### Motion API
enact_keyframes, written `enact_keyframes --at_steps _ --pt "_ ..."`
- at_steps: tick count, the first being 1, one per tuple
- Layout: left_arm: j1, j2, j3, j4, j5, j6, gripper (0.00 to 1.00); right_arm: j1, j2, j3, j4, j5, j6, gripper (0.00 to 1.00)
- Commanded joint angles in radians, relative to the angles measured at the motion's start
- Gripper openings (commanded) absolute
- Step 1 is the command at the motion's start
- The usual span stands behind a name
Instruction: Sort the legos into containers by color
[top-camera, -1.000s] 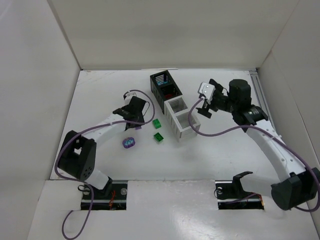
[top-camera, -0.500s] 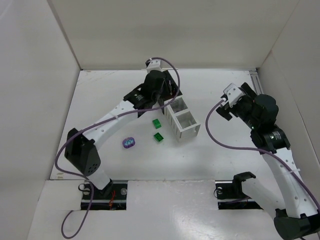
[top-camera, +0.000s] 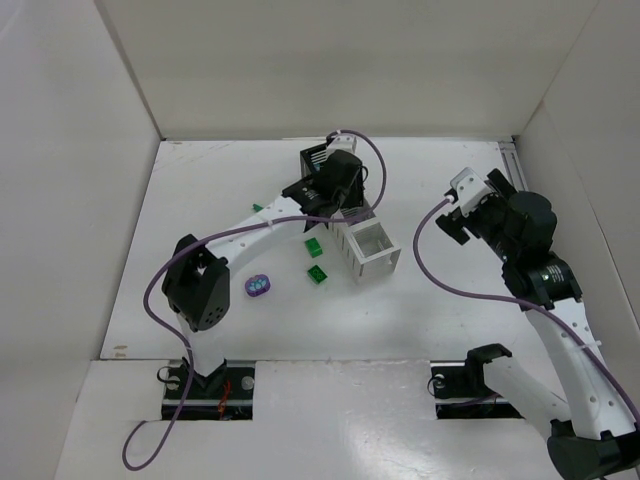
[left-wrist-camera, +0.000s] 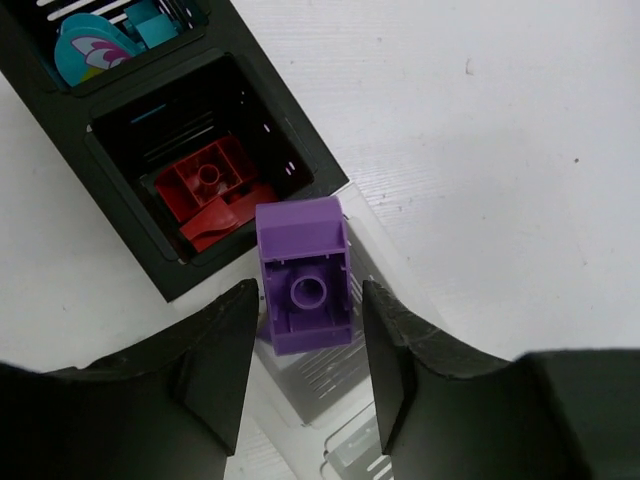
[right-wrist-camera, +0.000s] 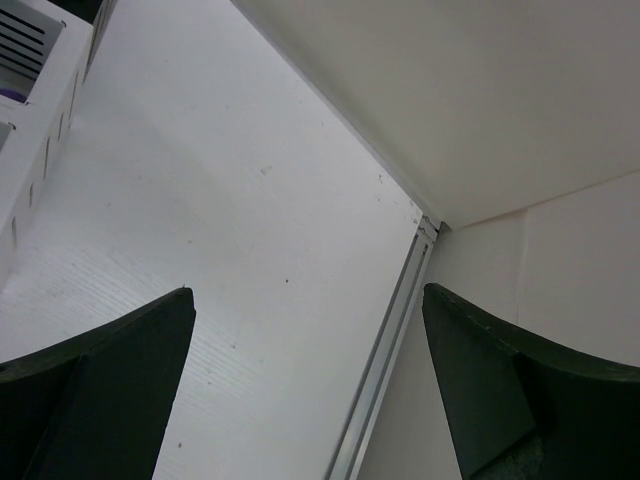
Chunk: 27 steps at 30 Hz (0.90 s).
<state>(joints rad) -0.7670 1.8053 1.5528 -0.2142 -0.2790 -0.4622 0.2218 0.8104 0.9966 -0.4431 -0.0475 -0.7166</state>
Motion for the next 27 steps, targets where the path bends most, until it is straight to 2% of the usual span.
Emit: enact_keyframes --at_steps 1,3,4,8,11,13,15,17,18,19,21,22,24,27 --pt "0.000 -0.005 0.055 0.024 0.015 0.016 0.44 -0.006 -0.016 -0.007 0.012 0.006 0.019 1.00" --pt "0.000 -0.004 0.055 0.012 0.015 0.016 0.55 -0.006 -0.016 -0.007 0.012 -0.009 0.019 1.00" --pt "0.000 -0.004 0.055 0.012 0.015 0.016 0.65 -0.006 -0.016 -0.007 0.012 -0.021 0.019 1.00" --pt "0.000 -0.038 0.055 0.012 0.015 0.016 0.80 -0.006 -0.007 -0.007 0.003 -0.041 0.019 1.00" --pt "0.000 -0.087 0.026 -0.007 -0.003 0.007 0.82 -0.006 -0.007 -0.007 0.024 -0.108 -0.009 1.00" --pt "0.000 -0.132 -0.028 -0.017 -0.023 -0.016 0.90 -0.006 -0.007 -0.016 0.039 -0.194 -0.046 1.00" --pt "0.000 -0.225 -0.086 -0.027 -0.063 -0.048 1.00 0.005 0.024 -0.016 0.069 -0.342 -0.057 1.00" --pt "0.000 -0.343 -0.193 -0.063 -0.118 -0.122 1.00 0.040 0.073 -0.026 0.092 -0.423 -0.084 1.00" --pt "0.000 -0.386 -0.232 -0.083 -0.132 -0.154 1.00 0.069 0.090 -0.026 0.112 -0.423 -0.098 1.00" --pt "0.000 -0.427 -0.308 -0.106 -0.149 -0.188 1.00 0.152 0.129 -0.015 0.112 -0.410 -0.118 1.00" --pt "0.000 -0.556 -0.384 -0.210 -0.221 -0.277 1.00 0.256 0.177 0.002 0.133 -0.327 -0.139 1.00" --pt "0.000 -0.598 -0.422 -0.250 -0.236 -0.364 1.00 0.366 0.208 0.013 0.145 -0.306 -0.153 1.00" --pt "0.000 -0.712 -0.517 -0.406 -0.284 -0.488 1.00 0.473 0.326 0.071 0.145 -0.293 -0.210 1.00" --pt "0.009 -0.819 -0.615 -0.536 -0.296 -0.693 1.00 0.640 0.508 0.151 0.170 -0.336 -0.306 1.00"
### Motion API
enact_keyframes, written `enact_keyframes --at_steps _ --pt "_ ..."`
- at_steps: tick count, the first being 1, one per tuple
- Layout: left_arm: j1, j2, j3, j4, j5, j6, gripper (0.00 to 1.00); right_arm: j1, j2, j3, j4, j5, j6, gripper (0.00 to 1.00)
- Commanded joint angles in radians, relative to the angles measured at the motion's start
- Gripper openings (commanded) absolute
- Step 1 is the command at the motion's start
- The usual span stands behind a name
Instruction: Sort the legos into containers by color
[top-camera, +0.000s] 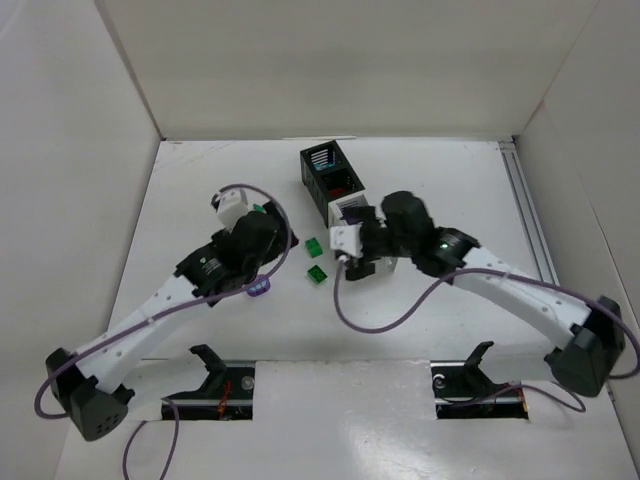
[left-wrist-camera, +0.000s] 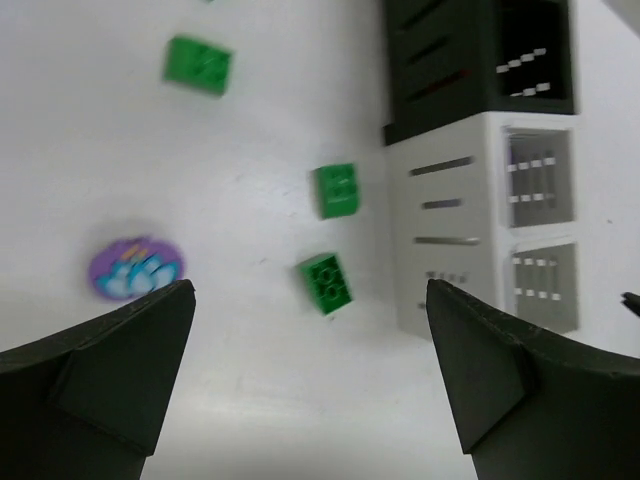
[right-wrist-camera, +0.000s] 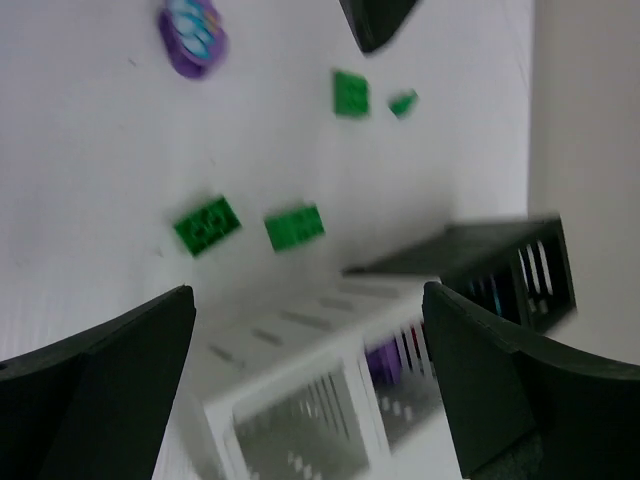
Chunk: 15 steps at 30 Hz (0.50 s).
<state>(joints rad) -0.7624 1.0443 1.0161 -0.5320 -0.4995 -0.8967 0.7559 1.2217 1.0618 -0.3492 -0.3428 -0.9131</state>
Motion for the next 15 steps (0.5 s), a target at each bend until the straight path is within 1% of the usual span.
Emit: enact_keyframes --at_steps 1,2,3,5,6,7,8,11,12,15 --pt "0.005 -0.123 -0.102 -0.262 -0.076 -0.284 1.00 0.134 0.143 0.105 0.076 -0.064 -0.134 1.00" --pt "0.014 -0.153 -0.123 -0.285 -0.085 -0.315 1.00 0.169 0.189 0.127 0.104 -0.064 -0.147 1.00" --pt "0.014 -0.180 -0.152 -0.308 -0.085 -0.382 1.00 0.169 0.278 0.166 0.104 -0.077 -0.147 1.00" --pt "0.014 -0.254 -0.163 -0.356 -0.074 -0.427 1.00 0.169 0.367 0.219 0.104 -0.149 -0.147 1.00" --pt "0.023 -0.295 -0.175 -0.368 -0.074 -0.462 1.00 0.169 0.442 0.260 0.104 -0.177 -0.147 1.00" --pt "0.023 -0.296 -0.191 -0.368 -0.074 -0.472 1.00 0.169 0.476 0.282 0.114 -0.208 -0.147 1.00" --pt "0.023 -0.329 -0.191 -0.391 -0.074 -0.490 1.00 0.169 0.510 0.302 0.115 -0.261 -0.147 1.00" --pt "0.023 -0.359 -0.200 -0.465 -0.074 -0.577 1.00 0.180 0.639 0.386 0.115 -0.341 -0.138 0.99" --pt "0.023 -0.369 -0.200 -0.486 -0.074 -0.602 1.00 0.189 0.671 0.411 0.090 -0.354 -0.138 0.99" --pt "0.023 -0.378 -0.209 -0.516 -0.074 -0.614 1.00 0.198 0.786 0.501 0.072 -0.412 -0.129 0.96"
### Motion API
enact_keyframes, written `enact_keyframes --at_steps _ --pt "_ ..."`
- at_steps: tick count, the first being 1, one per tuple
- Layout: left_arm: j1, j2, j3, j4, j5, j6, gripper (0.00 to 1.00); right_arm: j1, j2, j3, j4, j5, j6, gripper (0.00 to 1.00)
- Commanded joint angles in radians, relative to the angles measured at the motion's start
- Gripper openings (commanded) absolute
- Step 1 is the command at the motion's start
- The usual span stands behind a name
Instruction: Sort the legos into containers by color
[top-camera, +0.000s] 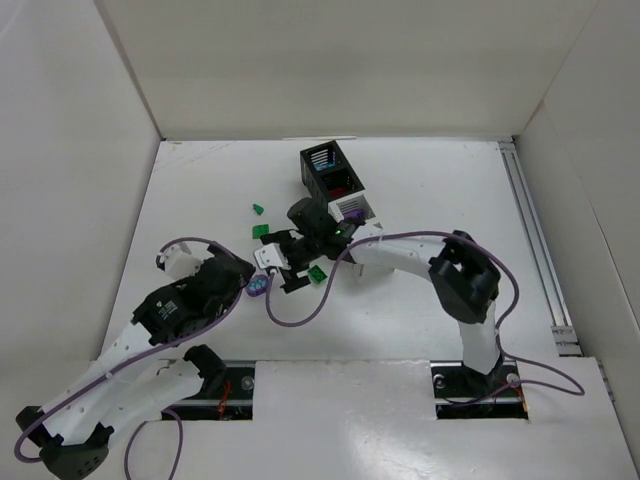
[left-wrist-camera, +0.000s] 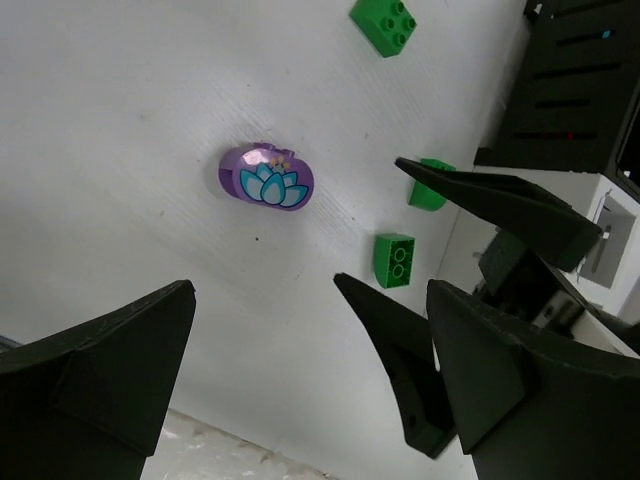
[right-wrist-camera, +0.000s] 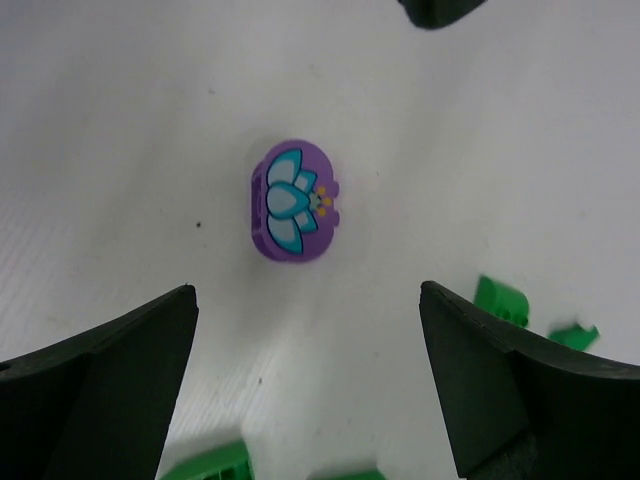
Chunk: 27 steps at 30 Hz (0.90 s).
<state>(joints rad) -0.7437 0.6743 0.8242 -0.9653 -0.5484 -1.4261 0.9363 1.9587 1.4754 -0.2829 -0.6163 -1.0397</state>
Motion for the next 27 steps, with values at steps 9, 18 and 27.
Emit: enact_keyframes --at_steps 9,18,27 --pt "0.004 -0.009 -0.007 -0.112 -0.027 -0.096 1.00 0.029 0.255 0.249 -0.058 -0.172 0.053 0.93" --pt "0.004 -0.027 -0.007 -0.130 -0.038 -0.105 1.00 0.029 0.344 0.260 0.031 -0.181 0.165 0.83" --pt "0.004 -0.047 -0.016 -0.139 -0.038 -0.114 1.00 0.047 0.344 0.240 0.125 -0.217 0.260 0.44"
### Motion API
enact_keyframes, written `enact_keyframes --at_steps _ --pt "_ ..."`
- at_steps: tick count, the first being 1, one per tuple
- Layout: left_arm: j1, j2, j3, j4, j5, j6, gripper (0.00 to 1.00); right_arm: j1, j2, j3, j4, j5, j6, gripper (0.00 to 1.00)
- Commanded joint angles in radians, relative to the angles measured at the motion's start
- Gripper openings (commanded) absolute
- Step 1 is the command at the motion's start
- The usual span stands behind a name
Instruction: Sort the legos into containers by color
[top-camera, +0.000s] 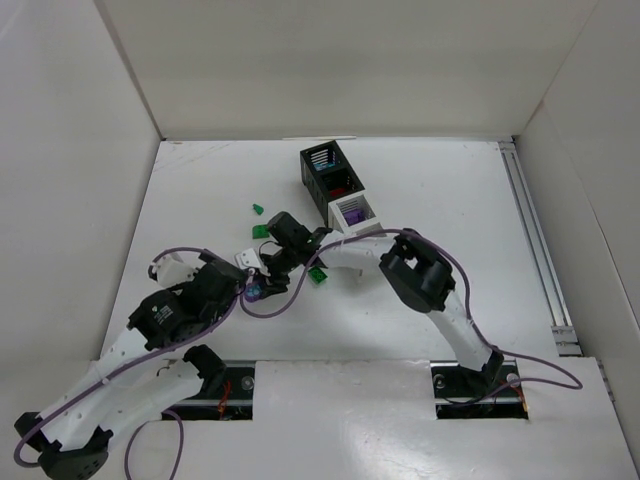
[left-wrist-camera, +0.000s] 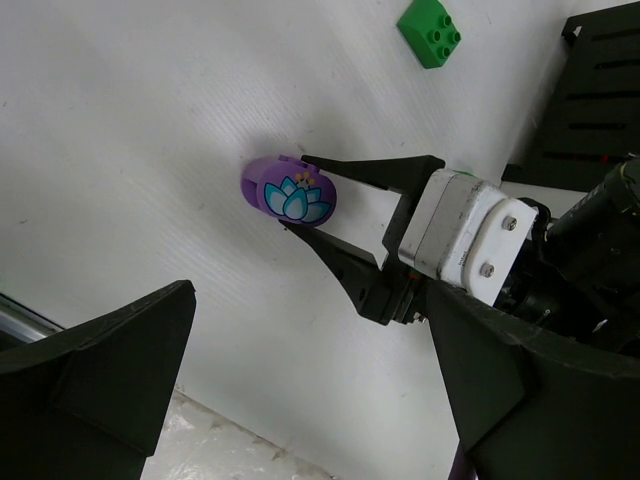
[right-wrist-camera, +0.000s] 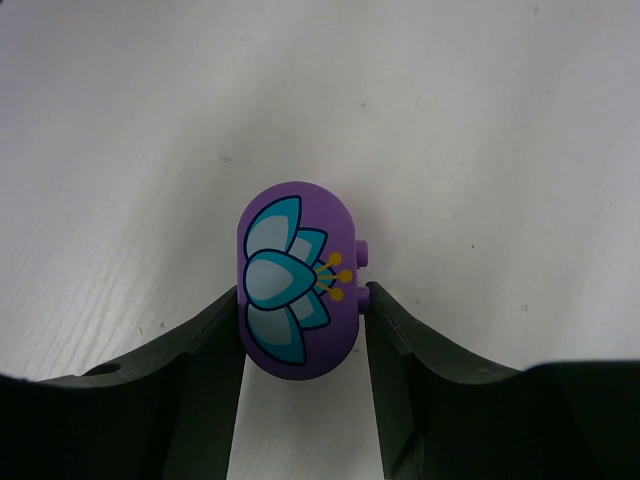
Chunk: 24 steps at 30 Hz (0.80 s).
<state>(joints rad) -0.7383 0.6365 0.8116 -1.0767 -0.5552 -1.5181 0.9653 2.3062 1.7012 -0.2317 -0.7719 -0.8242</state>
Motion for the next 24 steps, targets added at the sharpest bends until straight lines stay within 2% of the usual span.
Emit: enact_keyframes --at_steps 1,5,12,18,21,24 --pt "-0.001 -0.009 -0.003 -0.019 -0.031 -0.022 1.00 0.018 -0.004 0.014 0.083 -0.061 0.054 0.37" --pt "-0.001 -0.009 0.006 -0.019 -0.031 -0.013 1.00 0.018 -0.089 -0.018 0.107 -0.038 0.054 0.29" --pt "-0.001 0.000 0.050 0.056 -0.078 0.077 1.00 -0.031 -0.367 -0.158 0.118 0.052 0.043 0.26" --pt "-0.001 0.098 0.063 0.245 -0.104 0.208 1.00 -0.244 -0.615 -0.337 0.118 0.066 0.053 0.26" --pt "0.010 0.162 0.109 0.317 -0.104 0.311 1.00 -0.359 -0.695 -0.362 0.016 0.120 -0.012 0.27" --pt "0.071 0.256 0.152 0.402 -0.060 0.418 1.00 -0.441 -0.708 -0.319 -0.141 0.210 -0.088 0.27"
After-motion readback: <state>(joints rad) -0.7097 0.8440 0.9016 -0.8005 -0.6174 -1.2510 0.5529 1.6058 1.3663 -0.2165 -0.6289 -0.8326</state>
